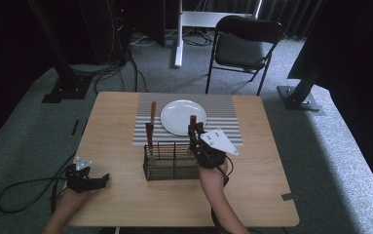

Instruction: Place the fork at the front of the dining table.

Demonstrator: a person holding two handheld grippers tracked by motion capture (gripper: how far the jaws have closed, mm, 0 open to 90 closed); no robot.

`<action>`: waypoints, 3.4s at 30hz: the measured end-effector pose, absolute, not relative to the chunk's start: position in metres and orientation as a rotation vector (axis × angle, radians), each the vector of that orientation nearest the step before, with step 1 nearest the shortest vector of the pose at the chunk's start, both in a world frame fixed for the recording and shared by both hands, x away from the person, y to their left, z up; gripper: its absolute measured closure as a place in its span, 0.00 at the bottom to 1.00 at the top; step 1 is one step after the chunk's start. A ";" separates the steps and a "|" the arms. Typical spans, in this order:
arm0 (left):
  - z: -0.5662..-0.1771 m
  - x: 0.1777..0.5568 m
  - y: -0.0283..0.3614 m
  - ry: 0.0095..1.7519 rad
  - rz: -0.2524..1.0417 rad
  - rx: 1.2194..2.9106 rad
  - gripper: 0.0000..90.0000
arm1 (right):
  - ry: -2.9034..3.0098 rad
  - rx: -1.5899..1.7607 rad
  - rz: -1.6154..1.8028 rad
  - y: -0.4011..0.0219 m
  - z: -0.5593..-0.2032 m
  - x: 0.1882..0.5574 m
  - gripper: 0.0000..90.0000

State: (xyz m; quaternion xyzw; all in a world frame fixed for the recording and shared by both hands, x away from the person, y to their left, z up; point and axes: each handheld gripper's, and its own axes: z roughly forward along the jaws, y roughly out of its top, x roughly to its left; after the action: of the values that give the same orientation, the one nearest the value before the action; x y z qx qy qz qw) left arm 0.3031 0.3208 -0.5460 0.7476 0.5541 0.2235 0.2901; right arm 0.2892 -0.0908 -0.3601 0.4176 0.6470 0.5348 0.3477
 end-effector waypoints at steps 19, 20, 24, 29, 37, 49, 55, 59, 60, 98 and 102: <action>-0.546 0.303 0.321 1.479 0.596 1.994 0.00 | 1.647 1.050 1.408 -0.089 -0.320 0.318 0.84; -0.546 0.303 0.321 1.479 0.596 1.994 0.00 | 1.647 1.050 1.408 -0.089 -0.320 0.318 0.84; -0.546 0.303 0.321 1.479 0.596 1.993 0.00 | 1.626 1.044 1.401 -0.087 -0.312 0.330 0.84; -0.546 0.303 0.321 1.479 0.596 1.993 0.00 | 1.619 1.039 1.384 -0.087 -0.306 0.342 0.84; -0.546 0.303 0.321 1.478 0.597 1.994 0.00 | 1.616 1.049 1.368 -0.090 -0.303 0.357 0.84; -0.546 0.303 0.321 1.478 0.597 1.994 0.00 | 1.593 1.096 1.312 -0.109 -0.301 0.377 0.84; -0.546 0.303 0.321 1.478 0.598 1.993 0.00 | 1.587 1.139 1.269 -0.125 -0.311 0.390 0.84; -0.546 0.303 0.321 1.478 0.598 1.993 0.00 | 1.591 1.191 1.239 -0.136 -0.324 0.404 0.84; -0.546 0.303 0.321 1.478 0.598 1.993 0.00 | 1.591 1.191 1.239 -0.136 -0.324 0.404 0.84; -0.546 0.303 0.321 1.478 0.597 1.993 0.00 | 1.824 1.615 0.850 -0.154 -0.443 0.536 0.84; -0.546 0.303 0.321 1.478 0.597 1.992 0.00 | 1.833 1.666 0.831 -0.156 -0.453 0.553 0.84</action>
State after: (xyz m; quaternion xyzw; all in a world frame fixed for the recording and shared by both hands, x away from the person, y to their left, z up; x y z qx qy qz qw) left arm 0.3030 0.3207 -0.5462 0.7471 0.5543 0.2240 0.2906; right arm 0.5529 -0.1563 -0.4526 0.6155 0.6771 0.3071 0.2614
